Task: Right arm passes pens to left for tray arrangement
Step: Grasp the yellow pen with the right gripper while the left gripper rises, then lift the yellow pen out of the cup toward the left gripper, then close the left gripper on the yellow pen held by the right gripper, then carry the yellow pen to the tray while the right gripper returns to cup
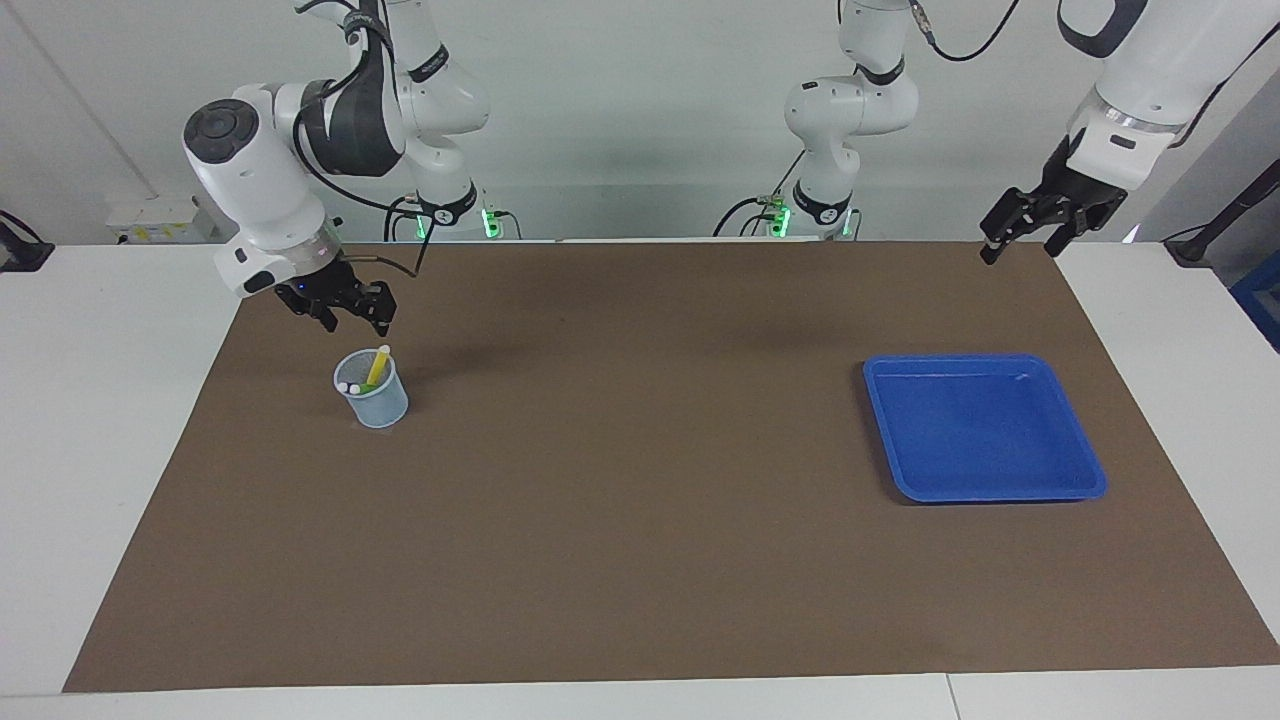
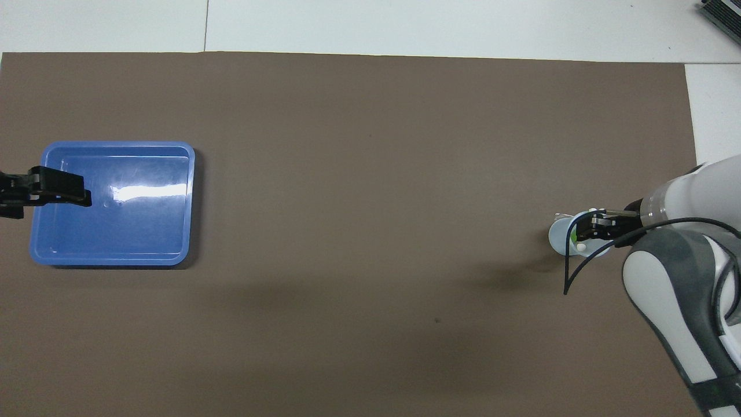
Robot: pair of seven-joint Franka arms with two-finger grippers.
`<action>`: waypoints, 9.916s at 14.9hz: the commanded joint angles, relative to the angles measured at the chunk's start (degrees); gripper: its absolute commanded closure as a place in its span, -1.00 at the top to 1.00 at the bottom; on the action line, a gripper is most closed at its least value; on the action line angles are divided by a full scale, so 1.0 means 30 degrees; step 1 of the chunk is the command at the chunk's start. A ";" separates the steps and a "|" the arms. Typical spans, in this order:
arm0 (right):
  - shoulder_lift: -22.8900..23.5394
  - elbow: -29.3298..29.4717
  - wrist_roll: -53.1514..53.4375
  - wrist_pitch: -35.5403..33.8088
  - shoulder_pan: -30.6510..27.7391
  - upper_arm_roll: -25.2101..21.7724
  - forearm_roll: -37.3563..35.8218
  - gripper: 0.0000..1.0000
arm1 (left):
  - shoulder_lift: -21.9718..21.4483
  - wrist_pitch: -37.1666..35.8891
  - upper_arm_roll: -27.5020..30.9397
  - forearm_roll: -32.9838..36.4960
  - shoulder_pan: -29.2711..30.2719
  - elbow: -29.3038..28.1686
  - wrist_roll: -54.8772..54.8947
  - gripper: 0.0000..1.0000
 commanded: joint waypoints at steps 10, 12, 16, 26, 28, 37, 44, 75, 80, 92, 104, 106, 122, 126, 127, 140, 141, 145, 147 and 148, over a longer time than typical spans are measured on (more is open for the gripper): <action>0.0884 -0.0806 0.2561 0.1013 -0.0043 0.0025 0.0350 0.16 | -0.0598 0.1260 0.0184 -0.3026 -0.0409 -0.0991 -0.2825 1.00; 0.0884 -0.1099 0.2592 0.1597 -0.0043 0.0025 0.0350 0.13 | -0.0598 0.1231 0.0184 -0.3669 -0.0438 -0.0991 -0.3208 1.00; 0.1148 -0.1189 0.2592 0.1833 -0.0189 0.0025 0.0350 0.09 | -0.0598 0.1436 0.0184 -0.3848 -0.0964 -0.0991 -0.4818 1.00; 0.1324 -0.1335 0.2358 0.1689 -0.0189 0.0025 0.0350 -0.77 | -0.1443 0.1318 0.0184 -0.6534 -0.1054 -0.2626 -0.6304 1.00; 0.1295 -0.1335 0.2358 0.1600 -0.0189 0.0054 0.0350 -1.00 | -0.2088 0.1581 0.0184 -0.8263 -0.1054 -0.3886 -0.8939 1.00; 0.1266 0.2760 -0.0802 -0.2641 -0.0745 0.0025 0.0204 -1.00 | -0.4200 0.7374 -0.0079 -1.5793 -0.1552 -0.8691 -1.9313 1.00; 0.0798 0.7098 -0.1568 -0.8326 -0.0805 0.0054 0.0990 -1.00 | -0.4026 0.8585 -0.0255 -1.7236 -0.2226 -0.9224 -2.0495 1.00; -0.1576 0.3999 0.2621 0.0454 1.1001 0.0961 0.8700 -1.00 | -0.1007 0.8177 -0.0197 -2.5001 -0.4716 -0.9721 -1.3229 1.00; -0.1576 0.3997 0.2621 0.0516 1.1002 0.0962 0.8700 -1.00 | -0.1358 0.8145 -0.0226 -2.5001 -0.5240 -1.0422 -1.3200 1.00; -0.1430 0.3997 0.2621 0.1805 1.0943 0.0933 0.8671 -1.00 | -0.1975 0.8233 -0.0256 -2.4971 -0.5683 -1.0835 -1.4020 0.82; -0.1430 0.3997 0.2621 0.1805 1.0943 0.0933 0.8671 -1.00 | -0.2062 0.8058 -0.0315 -2.4854 -0.5683 -1.0864 -1.3962 0.22; -0.1430 0.3997 0.2621 0.1805 1.0943 0.0933 0.8671 -1.00 | -0.2150 0.7969 -0.0314 -2.4651 -0.5683 -1.0864 -1.3961 0.12; -0.1372 0.3997 0.3144 0.1775 1.0943 0.0933 0.8495 -0.90 | -0.2824 0.8145 -0.0783 -2.2862 -0.5888 -1.0864 -1.4020 -1.00; -0.1342 0.4055 0.4115 0.1950 1.0885 0.0933 0.8495 1.00 | -0.2824 0.8145 -0.0783 -2.2862 -0.5858 -1.0835 -1.4371 -1.00; -0.1342 0.4055 0.4086 0.2125 1.0885 0.0933 0.8495 1.00 | -0.2824 0.8145 -0.0783 -2.2862 -0.5858 -1.0835 -1.4343 -1.00; -0.0932 0.4173 -0.3960 0.0139 0.5558 0.0904 0.5450 1.00 | -0.2766 0.4779 -0.0666 -1.3851 -0.5507 -1.0455 -0.4862 -1.00; -0.0932 0.4086 -0.5421 -0.0300 0.4741 0.0904 0.5071 1.00 | -0.2737 0.4428 -0.0637 -1.2620 -0.5507 -1.0309 -0.3661 -1.00; -0.1049 0.3209 -0.8776 -0.1153 0.2890 0.0904 0.3136 1.00 | -0.2736 0.4278 -0.0578 -0.8459 -0.5507 -1.0278 -0.0112 -1.00; -0.1137 0.2273 -0.8717 -0.1067 0.2042 0.0904 0.2842 0.98 | -0.2678 0.4337 -0.0578 -0.6059 -0.5478 -1.0249 0.1382 -1.00; -0.1166 0.1688 -0.8485 -0.0921 0.1631 0.0875 0.2667 0.88 | -0.2620 0.4162 -0.0578 -0.4624 -0.5448 -0.9930 0.2144 -1.00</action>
